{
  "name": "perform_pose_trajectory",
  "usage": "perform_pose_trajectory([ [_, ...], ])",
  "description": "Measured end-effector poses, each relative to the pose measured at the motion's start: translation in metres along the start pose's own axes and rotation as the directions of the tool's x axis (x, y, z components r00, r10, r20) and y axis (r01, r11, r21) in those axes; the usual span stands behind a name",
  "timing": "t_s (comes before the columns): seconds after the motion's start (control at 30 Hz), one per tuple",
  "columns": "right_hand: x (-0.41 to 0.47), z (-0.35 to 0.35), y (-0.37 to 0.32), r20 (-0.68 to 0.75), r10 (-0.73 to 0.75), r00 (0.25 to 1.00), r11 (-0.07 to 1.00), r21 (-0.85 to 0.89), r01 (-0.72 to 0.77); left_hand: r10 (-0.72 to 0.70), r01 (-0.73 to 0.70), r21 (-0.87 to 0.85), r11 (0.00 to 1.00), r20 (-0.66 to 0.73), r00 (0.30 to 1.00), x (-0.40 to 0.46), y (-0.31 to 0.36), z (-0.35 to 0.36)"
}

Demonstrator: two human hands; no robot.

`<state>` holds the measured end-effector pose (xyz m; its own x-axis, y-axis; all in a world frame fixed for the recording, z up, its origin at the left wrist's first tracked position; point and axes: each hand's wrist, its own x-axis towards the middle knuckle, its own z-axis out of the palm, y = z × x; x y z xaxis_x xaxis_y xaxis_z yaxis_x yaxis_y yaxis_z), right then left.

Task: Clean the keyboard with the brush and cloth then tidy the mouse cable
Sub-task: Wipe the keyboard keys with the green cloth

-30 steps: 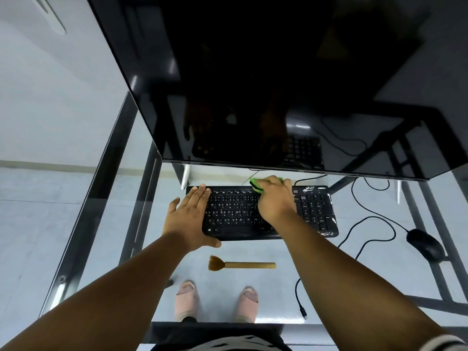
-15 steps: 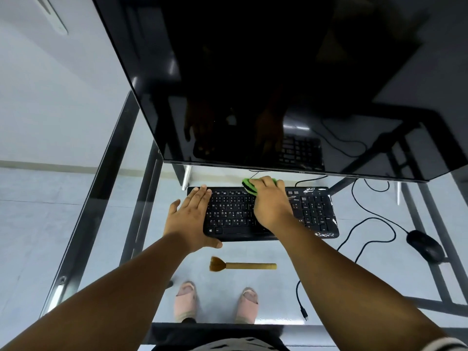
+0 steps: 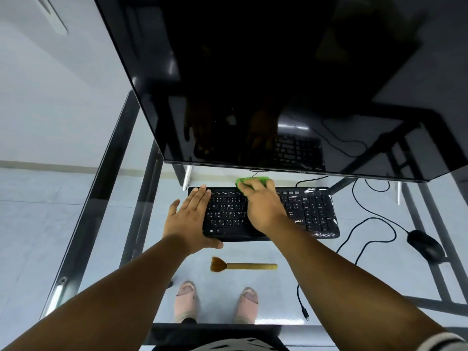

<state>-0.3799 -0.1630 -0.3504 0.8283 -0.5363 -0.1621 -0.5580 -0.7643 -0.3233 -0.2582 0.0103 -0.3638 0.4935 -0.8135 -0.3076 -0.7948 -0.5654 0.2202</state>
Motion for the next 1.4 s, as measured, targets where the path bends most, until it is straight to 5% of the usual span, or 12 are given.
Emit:
perform_pose_trajectory([
  [0.1,-0.006,0.002,0.008,-0.031,-0.029,0.999,0.998,-0.054,0.027,-0.003,0.003,-0.004,1.0,0.002,1.0,0.0,-0.001,0.001],
  [0.3,0.0,-0.005,0.015,-0.046,0.163,0.986,0.985,-0.049,-0.165,-0.009,0.009,0.003,1.0,0.015,1.0,0.0,-0.001,0.001],
  [0.53,-0.007,0.001,0.008,-0.034,-0.047,0.998,0.998,-0.054,0.045,-0.002,0.002,-0.006,1.0,0.004,1.0,0.0,-0.002,0.002],
  [0.87,-0.022,-0.01,0.066,-0.248,0.229,0.941,0.968,0.163,-0.193,-0.009,0.009,-0.004,1.0,-0.004,1.0,0.0,0.005,0.001],
  [1.03,-0.044,-0.011,0.09,-0.264,0.185,0.947,0.982,0.081,-0.17,0.026,-0.026,-0.013,1.0,-0.039,0.999,0.004,0.033,0.003],
  [1.2,-0.042,-0.014,0.111,-0.254,0.313,0.915,0.949,0.051,-0.31,0.117,-0.116,0.014,0.993,-0.033,0.993,0.009,0.065,0.011],
  [1.4,-0.048,-0.013,0.098,-0.213,0.034,0.976,0.997,0.081,-0.017,0.123,-0.123,0.005,0.992,-0.009,0.992,0.009,0.079,0.02],
])
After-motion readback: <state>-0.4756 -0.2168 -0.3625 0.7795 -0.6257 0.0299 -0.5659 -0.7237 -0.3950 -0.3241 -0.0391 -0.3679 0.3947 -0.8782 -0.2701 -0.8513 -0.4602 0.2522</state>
